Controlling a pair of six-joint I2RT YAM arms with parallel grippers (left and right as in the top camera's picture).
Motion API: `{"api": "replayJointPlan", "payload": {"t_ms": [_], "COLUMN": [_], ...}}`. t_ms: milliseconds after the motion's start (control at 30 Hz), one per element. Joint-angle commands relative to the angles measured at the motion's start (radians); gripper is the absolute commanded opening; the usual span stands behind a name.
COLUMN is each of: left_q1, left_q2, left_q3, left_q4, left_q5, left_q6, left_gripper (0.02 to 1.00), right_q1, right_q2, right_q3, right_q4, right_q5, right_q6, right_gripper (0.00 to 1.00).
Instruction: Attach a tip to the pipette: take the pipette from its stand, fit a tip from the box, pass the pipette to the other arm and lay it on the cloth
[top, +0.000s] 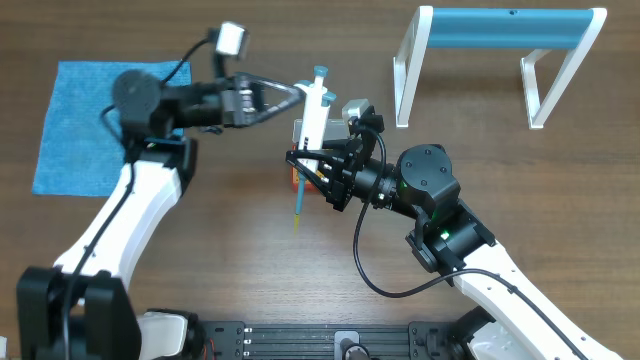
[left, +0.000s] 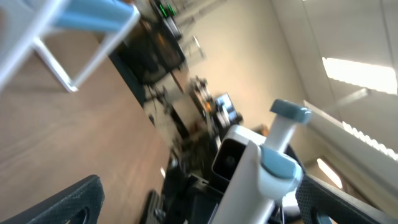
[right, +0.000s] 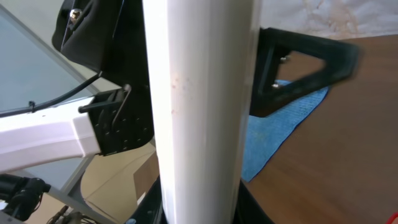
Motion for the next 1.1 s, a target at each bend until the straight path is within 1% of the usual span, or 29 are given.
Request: {"api": "replayJointPlan", "payload": {"t_ms": [33, 100, 233, 267, 300, 333, 367, 433, 467, 500, 533, 567, 600, 633, 700, 767, 800, 833, 933, 967, 1000, 1033, 1067, 1100], "left_q1": [-0.046, -0.066, -0.137, -0.151, -0.156, -0.156, -0.156, -0.142, -0.116, -0.080, -0.059, -0.011, 0.089, 0.156, 0.228, 0.323, 0.369, 0.403, 0.451, 0.458, 0.460, 0.460, 0.460, 0.458], "left_q2": [0.036, 0.036, 0.036, 0.036, 0.036, 0.036, 0.036, 0.037, 0.037, 0.037, 0.037, 0.037, 0.052, 0.071, 0.104, 0.167, 0.208, 0.244, 0.322, 0.354, 0.381, 0.399, 0.409, 0.414], "left_q3": [0.047, 0.047, 0.047, 0.047, 0.047, 0.047, 0.047, 0.047, 0.047, 0.047, 0.047, 0.047, 0.046, 0.046, 0.046, 0.046, 0.046, 0.046, 0.045, 0.044, 0.044, 0.044, 0.044, 0.044], "left_q4": [0.064, 0.095, 0.095, 0.095, 0.095, 0.094, 0.094, 0.093, 0.092, 0.075, 0.062, 0.029, 0.016, -0.011, -0.050, -0.058, -0.058, -0.058, -0.058, -0.059, -0.076, -0.107, -0.148, -0.228], "left_q5": [0.105, 0.112, 0.119, 0.117, 0.118, 0.117, 0.118, 0.126, 0.149, 0.171, 0.178, 0.194, 0.211, 0.211, 0.211, 0.211, 0.211, 0.210, 0.180, 0.145, 0.093, 0.041, -0.015, -0.116], "left_q6": [0.024, 0.020, 0.025, 0.025, 0.028, 0.028, 0.028, 0.028, 0.028, 0.028, 0.027, 0.028, 0.027, 0.028, 0.028, 0.028, 0.043, 0.078, 0.186, 0.281, 0.363, 0.418, 0.459, 0.542], "left_gripper": [1.000, 1.000, 1.000, 0.978, 0.847, 0.027, 0.029, 0.027, 0.027, 0.027, 0.027, 0.027, 0.027, 0.027, 0.027, 0.027, 0.027, 0.027, 0.027, 0.027, 0.027, 0.027, 0.027, 0.027], "right_q1": [-0.005, -0.005, -0.005, -0.005, -0.005, -0.005, -0.005, -0.012, -0.033, -0.066, -0.080, -0.138, -0.203, -0.259, -0.333, -0.430, -0.484, -0.513, -0.549, -0.549, -0.548, -0.548, -0.548, -0.548], "right_q2": [-0.006, -0.006, -0.006, -0.006, -0.006, -0.006, -0.006, -0.006, -0.007, -0.007, -0.007, -0.007, -0.007, -0.007, -0.007, -0.008, -0.008, -0.009, -0.013, -0.012, -0.013, -0.012, -0.013, -0.015], "right_q3": [0.012, 0.012, 0.012, 0.012, 0.012, 0.012, 0.012, 0.012, 0.012, 0.012, 0.012, 0.012, 0.012, 0.012, 0.012, 0.012, 0.012, 0.012, 0.012, 0.012, 0.012, 0.012, 0.012, 0.013], "right_q4": [0.010, 0.010, 0.010, 0.009, 0.009, 0.009, 0.009, 0.007, -0.005, -0.019, -0.022, -0.018, -0.019, -0.018, -0.018, -0.026, -0.064, -0.114, -0.349, -0.474, -0.563, -0.600, -0.623, -0.620], "right_q5": [-0.033, -0.047, -0.107, -0.107, -0.107, -0.107, -0.107, -0.108, -0.120, -0.150, -0.164, -0.233, -0.265, -0.304, -0.369, -0.425, -0.408, -0.362, -0.106, 0.058, 0.190, 0.250, 0.289, 0.310], "right_q6": [0.019, 0.026, 0.045, 0.045, 0.045, 0.045, 0.045, 0.044, 0.044, 0.044, 0.044, 0.045, 0.043, 0.040, 0.040, 0.040, 0.027, -0.008, -0.130, -0.170, -0.171, -0.170, -0.164, -0.137], "right_gripper": [0.134, 0.130, 0.132, 0.126, 0.240, 0.702, 0.844, 0.849, 0.851, 0.851, 0.858, 0.851, 0.853, 0.853, 0.855, 0.855, 0.855, 0.855, 0.858, 0.858, 0.858, 0.858, 0.858, 0.858]}}
